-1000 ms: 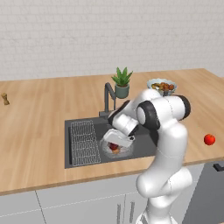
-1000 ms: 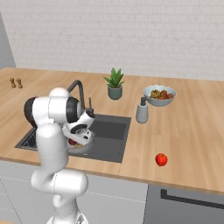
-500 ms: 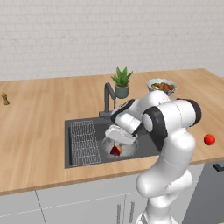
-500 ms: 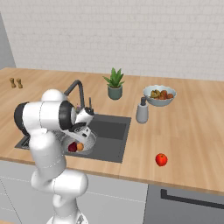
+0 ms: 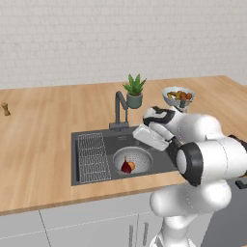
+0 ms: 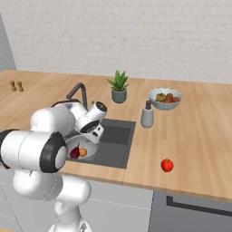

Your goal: Put the colander in the sink, put the tangerine, apple, pear in the colander, and turn on the sink faucet and pour water over the colander.

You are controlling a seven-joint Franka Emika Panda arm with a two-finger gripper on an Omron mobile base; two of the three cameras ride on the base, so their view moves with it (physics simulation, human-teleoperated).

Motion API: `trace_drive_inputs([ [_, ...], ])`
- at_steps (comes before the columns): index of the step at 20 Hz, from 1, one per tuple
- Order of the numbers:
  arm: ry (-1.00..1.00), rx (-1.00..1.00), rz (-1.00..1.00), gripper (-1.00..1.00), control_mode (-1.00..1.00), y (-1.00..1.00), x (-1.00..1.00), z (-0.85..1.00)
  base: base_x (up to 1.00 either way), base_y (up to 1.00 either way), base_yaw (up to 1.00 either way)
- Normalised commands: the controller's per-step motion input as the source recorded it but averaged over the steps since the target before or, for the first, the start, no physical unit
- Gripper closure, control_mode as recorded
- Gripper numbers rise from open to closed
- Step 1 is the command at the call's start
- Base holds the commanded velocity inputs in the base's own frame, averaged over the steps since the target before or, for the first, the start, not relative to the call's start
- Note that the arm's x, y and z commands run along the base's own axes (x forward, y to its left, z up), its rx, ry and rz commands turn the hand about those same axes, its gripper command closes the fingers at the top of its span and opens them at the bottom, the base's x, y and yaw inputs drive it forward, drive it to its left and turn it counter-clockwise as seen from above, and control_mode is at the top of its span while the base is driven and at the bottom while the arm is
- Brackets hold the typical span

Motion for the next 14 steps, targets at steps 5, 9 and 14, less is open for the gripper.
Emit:
trace_drive_inputs([
  [5,0.0,-0.04,-0.1,-1.0,-1.0,-1.0,-0.45,0.54,0.0,0.0,0.0],
  [9,0.0,-0.08,-0.04,-1.0,-1.0,-1.0,-0.48,0.59,0.0,0.0,0.0],
  [14,0.0,-0.12,-0.04,-1.0,-1.0,-1.0,-0.41,0.53,0.0,0.0,0.0],
])
